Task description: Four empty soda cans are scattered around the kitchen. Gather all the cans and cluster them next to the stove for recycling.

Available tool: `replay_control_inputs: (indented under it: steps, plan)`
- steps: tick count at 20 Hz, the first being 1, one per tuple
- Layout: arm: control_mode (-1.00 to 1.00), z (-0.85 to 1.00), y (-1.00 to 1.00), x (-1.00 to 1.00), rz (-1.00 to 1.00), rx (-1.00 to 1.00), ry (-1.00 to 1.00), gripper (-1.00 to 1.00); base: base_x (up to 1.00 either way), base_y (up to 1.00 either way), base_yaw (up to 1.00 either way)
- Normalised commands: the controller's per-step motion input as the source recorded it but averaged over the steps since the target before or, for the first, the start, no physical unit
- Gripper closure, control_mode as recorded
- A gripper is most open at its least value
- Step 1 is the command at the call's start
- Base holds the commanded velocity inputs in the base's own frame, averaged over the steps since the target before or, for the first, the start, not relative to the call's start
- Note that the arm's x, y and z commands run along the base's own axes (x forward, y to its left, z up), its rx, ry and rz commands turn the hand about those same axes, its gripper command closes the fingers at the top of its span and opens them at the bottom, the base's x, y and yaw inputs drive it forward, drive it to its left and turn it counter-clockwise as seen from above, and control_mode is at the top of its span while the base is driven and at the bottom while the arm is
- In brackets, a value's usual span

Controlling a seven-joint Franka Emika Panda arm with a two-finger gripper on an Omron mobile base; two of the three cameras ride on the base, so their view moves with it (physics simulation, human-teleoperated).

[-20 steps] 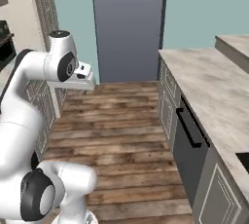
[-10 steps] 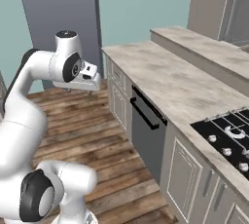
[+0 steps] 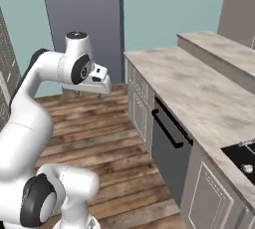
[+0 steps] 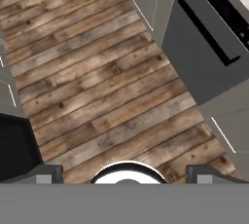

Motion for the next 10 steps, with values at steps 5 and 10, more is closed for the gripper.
replay_control_inputs:
  steps: [5, 10]
  plan:
    - [1.00, 0.00, 0.00, 0.00, 0.00, 0.00, 0.00, -1.00, 0.53, -0.02, 0.50]
    - [1.00, 0.00, 0.00, 0.00, 0.00, 0.00, 0.00, -1.00, 0.55, -0.12, 0.45]
